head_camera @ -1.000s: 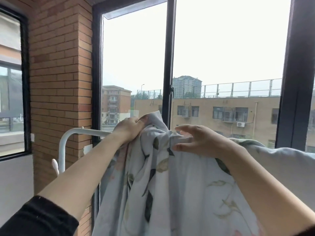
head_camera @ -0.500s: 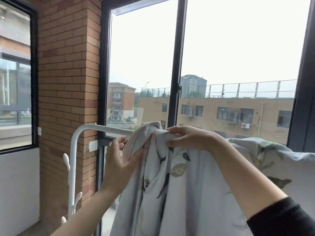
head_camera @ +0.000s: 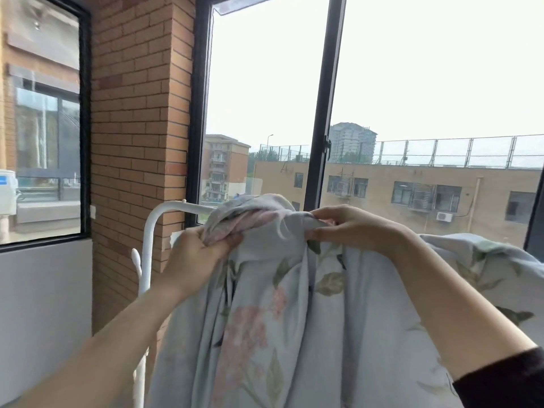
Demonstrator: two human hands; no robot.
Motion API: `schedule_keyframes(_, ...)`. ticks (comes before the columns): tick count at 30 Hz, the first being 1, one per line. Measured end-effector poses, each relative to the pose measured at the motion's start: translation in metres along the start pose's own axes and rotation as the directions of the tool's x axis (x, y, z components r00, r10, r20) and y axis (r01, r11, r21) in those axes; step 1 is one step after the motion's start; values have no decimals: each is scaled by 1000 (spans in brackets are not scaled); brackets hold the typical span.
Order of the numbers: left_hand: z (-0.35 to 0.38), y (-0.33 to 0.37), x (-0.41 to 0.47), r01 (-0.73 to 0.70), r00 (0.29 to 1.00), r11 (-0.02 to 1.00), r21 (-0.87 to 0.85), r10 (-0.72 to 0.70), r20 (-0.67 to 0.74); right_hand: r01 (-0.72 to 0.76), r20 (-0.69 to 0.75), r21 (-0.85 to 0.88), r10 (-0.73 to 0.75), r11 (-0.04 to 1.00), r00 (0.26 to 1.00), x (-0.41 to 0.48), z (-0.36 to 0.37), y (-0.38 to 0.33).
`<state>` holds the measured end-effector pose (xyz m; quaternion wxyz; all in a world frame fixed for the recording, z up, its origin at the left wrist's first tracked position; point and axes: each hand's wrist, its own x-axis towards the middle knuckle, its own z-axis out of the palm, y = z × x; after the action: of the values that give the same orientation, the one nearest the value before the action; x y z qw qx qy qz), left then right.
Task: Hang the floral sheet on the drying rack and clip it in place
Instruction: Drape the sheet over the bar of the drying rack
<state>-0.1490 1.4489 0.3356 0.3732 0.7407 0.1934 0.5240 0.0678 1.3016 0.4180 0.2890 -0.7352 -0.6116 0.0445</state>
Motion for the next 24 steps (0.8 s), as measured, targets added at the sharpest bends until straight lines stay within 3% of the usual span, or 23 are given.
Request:
schedule_keyframes(5,-22,49,56,-92,994,987,135,100,-54,0,-78,40,4,999,997,-3,3,-6)
schedule_keyframes(8,-2,59,102,-58,992,987,147,74,-106,-18,-190,68,30,998,981,-4,3,-1)
schedule_keyframes(10,18,51,125,-31,993,967,254,59,-107,-26,-236,38,34,999,971,-8,2,4)
schedule_keyframes(14,47,15,127,129,975,805,579,-211,76,-70,-238,-113,41,991,970,-15,-1,8)
schedule_keyframes(16,44,9,125,163,960,781,603,-267,86,-52,-210,-86,33,995,977,-16,-2,8)
schedule_keyframes(20,26,15,125,126,969,793,596,-228,99,-30,-131,-23,27,999,991,-15,3,0)
schedule_keyframes(22,20,12,121,124,980,839,530,-187,67,-24,-159,-38,18,999,987,-12,7,-4)
schedule_keyframes(24,16,6,116,125,991,885,448,-136,-7,-8,-276,-115,-24,993,961,-8,11,-6)
